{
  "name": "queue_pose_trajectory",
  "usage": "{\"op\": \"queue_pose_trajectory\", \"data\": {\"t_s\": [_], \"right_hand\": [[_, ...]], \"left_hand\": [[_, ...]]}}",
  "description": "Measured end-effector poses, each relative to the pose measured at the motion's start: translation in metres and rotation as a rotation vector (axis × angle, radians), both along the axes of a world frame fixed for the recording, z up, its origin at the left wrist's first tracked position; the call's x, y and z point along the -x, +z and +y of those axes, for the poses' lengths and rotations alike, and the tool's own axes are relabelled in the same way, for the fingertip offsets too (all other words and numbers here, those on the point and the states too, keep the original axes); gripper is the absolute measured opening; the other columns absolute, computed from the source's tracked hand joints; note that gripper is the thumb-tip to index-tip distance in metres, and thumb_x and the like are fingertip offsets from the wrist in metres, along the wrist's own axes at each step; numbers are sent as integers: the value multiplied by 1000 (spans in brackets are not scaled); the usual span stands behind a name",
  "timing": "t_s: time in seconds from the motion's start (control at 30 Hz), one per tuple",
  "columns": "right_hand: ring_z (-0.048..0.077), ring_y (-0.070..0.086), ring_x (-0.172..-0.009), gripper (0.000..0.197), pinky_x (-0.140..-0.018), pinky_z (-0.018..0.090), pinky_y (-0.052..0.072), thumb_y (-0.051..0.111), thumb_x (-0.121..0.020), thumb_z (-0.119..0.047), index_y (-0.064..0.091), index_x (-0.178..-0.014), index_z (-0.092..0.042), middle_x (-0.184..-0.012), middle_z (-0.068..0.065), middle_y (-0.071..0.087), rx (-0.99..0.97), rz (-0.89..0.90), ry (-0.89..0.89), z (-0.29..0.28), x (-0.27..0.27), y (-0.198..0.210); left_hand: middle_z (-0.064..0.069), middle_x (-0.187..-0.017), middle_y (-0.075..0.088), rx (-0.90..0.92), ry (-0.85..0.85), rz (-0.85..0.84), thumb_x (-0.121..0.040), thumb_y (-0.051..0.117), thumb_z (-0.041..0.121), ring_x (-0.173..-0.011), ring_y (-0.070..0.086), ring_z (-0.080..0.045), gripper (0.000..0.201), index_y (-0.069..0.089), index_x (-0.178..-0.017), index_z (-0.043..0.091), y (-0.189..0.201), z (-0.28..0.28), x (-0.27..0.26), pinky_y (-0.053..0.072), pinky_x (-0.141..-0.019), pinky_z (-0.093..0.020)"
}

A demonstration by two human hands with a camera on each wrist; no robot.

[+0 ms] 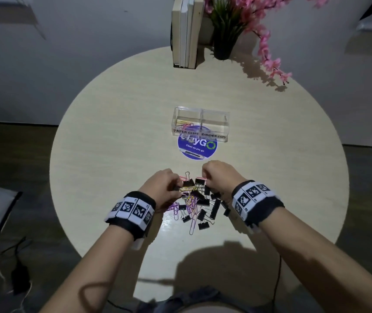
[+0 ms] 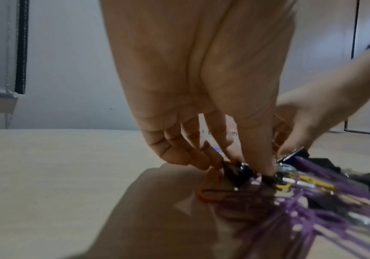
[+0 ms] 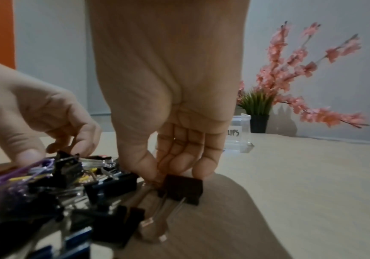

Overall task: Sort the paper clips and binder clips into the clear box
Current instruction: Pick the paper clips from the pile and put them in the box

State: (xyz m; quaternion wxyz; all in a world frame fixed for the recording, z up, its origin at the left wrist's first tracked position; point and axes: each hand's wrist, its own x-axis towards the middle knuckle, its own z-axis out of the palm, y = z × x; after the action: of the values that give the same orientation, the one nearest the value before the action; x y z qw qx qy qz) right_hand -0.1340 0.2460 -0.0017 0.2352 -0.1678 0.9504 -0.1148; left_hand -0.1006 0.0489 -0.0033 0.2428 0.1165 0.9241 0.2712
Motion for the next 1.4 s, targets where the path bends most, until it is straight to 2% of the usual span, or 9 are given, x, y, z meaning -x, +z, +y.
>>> {"op": "queue_pose_trajectory", "data": {"t_s": [0.17,0.27,0.5,0.6,0.67,0.87,1.03,1.2,1.4], "right_hand": [[27,61,-73,16,-64,32,47,55,-72,2,55,-67,-14,-77,9,66,218,-11,-341,20,-11,-4],[22,58,-62,17,-60,30,47,54,-81,4,59,-86,-11,-70,6,59,586,-9,-633,26,-17,-4],[11,48,-41,21,-32,18,28,44,-87,1,51,-72,-12,-64,9,51,1093,-475,-975,10,-31,7],[1,45,-41,23,-35,13,31,59,-89,-11,51,-68,-16,-59,-3,48,964,-395,-756,-8,-30,5],[-1,53,-57,17,-56,16,42,66,-86,-19,57,-72,-16,-64,-7,56,695,-189,-445,-21,-30,3],[31,62,-100,15,-74,33,42,55,-90,-18,63,-101,-14,-107,8,69,68,116,38,-36,-27,1],[36,62,-97,14,-69,35,41,49,-90,-11,61,-98,-8,-103,14,67,-94,124,85,-34,-24,6],[26,60,-81,14,-69,37,49,54,-84,-14,47,-72,-18,-84,8,63,235,-31,-284,-21,1,25],[28,54,-79,8,-69,34,43,46,-90,-5,53,-86,-5,-87,13,59,288,186,-349,-40,80,59]], "left_hand": [[-8,-105,60,-4,45,113,-88,59,19,-100,57,-24,15,67,-100,16,3,3,9,48,-91,-38],[-8,-111,57,56,-23,135,-85,61,15,-104,55,-25,24,61,-109,16,1,12,18,49,-92,-41],[-14,-104,59,134,-49,119,-86,62,20,-99,57,-30,16,60,-93,6,0,21,29,48,-86,-39],[-11,-96,69,-42,204,31,-91,54,14,-90,63,-28,7,55,-96,9,-2,4,21,47,-80,-35],[-12,-103,69,-122,351,-15,-93,45,9,-97,63,-28,14,51,-106,10,-5,-13,14,46,-89,-37],[-7,-99,62,-140,476,-143,-93,44,20,-97,56,-27,17,54,-100,9,-7,-30,-22,40,-85,-35],[-5,-98,66,33,388,37,-88,56,33,-91,61,-27,21,52,-101,18,-11,-15,-39,49,-80,-38],[-11,-103,63,106,337,16,-91,52,26,-91,61,-29,17,55,-97,10,-13,1,-28,49,-80,-40],[-20,-102,60,59,373,-20,-94,43,20,-91,58,-35,20,51,-99,1,-5,0,-18,45,-78,-41]]}}
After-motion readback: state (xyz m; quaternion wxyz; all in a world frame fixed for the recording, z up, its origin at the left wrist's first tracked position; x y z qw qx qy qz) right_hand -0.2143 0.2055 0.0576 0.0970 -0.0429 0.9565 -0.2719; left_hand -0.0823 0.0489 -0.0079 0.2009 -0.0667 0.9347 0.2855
